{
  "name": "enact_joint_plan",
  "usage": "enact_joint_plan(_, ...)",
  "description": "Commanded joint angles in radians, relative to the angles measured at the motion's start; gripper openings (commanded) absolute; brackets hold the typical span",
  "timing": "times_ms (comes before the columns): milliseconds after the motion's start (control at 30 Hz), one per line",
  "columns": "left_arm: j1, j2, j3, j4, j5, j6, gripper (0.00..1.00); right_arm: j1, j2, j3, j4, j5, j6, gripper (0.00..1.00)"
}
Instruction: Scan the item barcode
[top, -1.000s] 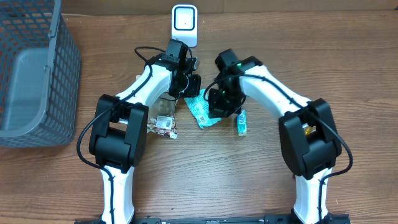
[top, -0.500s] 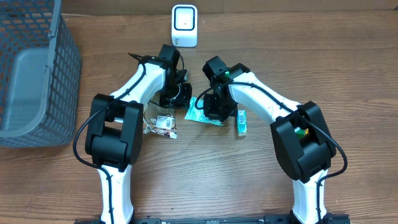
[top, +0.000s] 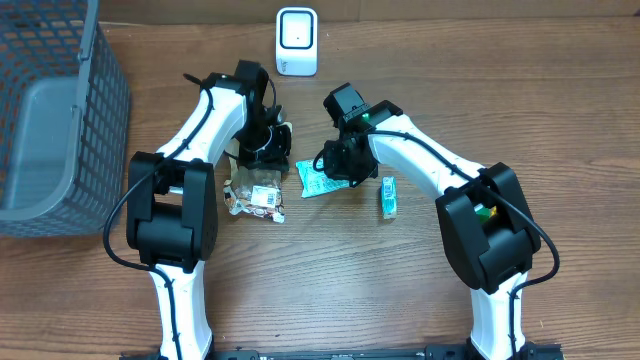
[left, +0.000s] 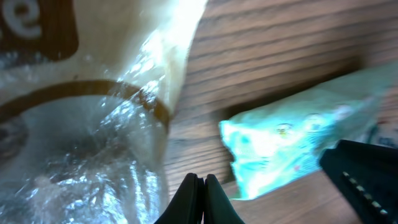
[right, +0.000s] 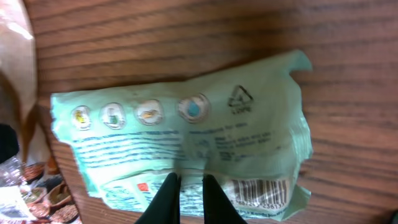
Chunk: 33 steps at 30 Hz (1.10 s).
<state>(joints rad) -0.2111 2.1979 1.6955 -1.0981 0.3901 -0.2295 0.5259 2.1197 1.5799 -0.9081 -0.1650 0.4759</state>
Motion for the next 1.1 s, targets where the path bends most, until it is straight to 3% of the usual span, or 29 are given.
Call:
enact_joint_plan(0,-0.004,0.012,0.038,-0.018,0.090,0.024,0.13,-0.031,-0.055,0.039,0.000,-0.011,-0.031,0.17)
enact_joint_plan(33,-0.010,0.012,0.037,-0.026,0.101,0.026,0.19,-0.044,-0.051,0.036,-0.016,-0.011,-0.031,0.18)
enact_joint_plan(167,-0.024,0.013,0.037,-0.021,0.074,0.061,0.24,-0.061,-0.047,0.012,-0.021,0.000,-0.032,0.18)
enact_joint_plan(400,-0.061,0.013,0.035,0.005,0.023,0.061,0.28,-0.063,-0.047,-0.030,0.032,0.015,-0.032,0.18)
enact_joint_plan(533,-0.083,0.013,0.035,0.006,-0.045,0.049,0.25,-0.061,-0.047,-0.038,0.040,0.014,-0.031,0.19)
enact_joint_plan(1067,-0.097,0.013,0.035,0.013,-0.088,0.050,0.36,-0.061,-0.032,-0.142,0.140,0.014,-0.031,0.18)
